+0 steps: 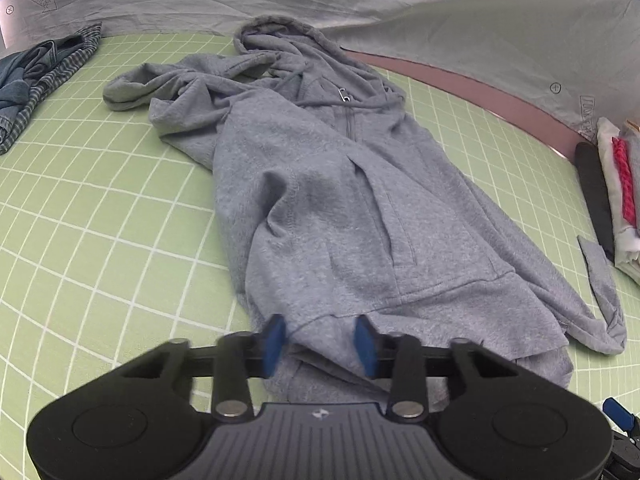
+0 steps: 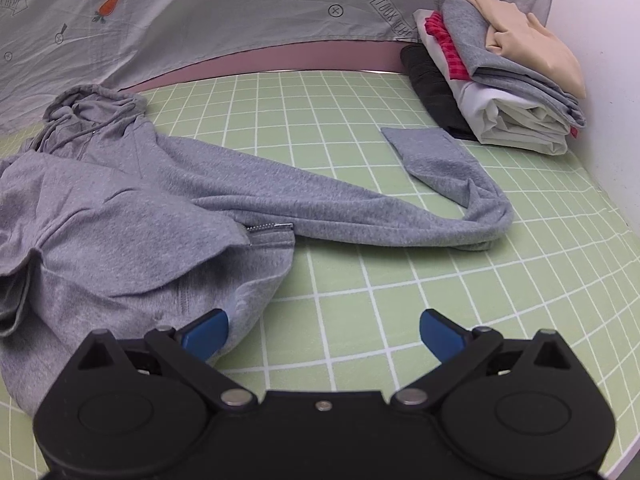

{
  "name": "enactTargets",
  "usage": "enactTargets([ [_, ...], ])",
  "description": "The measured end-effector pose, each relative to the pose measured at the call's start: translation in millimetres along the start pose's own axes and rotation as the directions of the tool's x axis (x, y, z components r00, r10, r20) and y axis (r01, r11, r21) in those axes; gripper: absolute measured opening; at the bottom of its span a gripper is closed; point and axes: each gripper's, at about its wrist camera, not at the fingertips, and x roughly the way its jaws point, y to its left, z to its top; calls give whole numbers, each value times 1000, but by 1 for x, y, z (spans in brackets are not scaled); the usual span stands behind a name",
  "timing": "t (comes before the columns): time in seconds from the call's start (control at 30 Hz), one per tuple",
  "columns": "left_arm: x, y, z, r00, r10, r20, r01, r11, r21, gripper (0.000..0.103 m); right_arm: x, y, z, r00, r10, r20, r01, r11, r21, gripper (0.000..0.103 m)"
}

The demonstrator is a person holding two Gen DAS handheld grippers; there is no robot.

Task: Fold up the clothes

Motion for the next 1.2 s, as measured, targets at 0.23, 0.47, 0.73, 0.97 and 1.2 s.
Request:
enactTargets([
  [0.23,-39,40,-9,995,-74,74,78,995,-60,8,-3,15,-6,1000,1,2,-1,1000,-23,103],
  [0.47,-91,152,-36,994,13,109,18,960,-278,8,-35,31,-1,994,-43,99,39,998,41,103],
  [0.73,-90,251,-53,978,207,2,-195,925,-326,3,-54,69,-10,994,-54,92,47,996,72,103],
  [0.97,-76,263,-49,993,112,-27,-115,972,-204,37,-50,104,-28,998,69,7,-69,989,130,96],
  [1.2,-51,236,-44,996,-7,-86,0,998,-71,48,-43,147,-36,977,207,-44,-200,972,121,64],
])
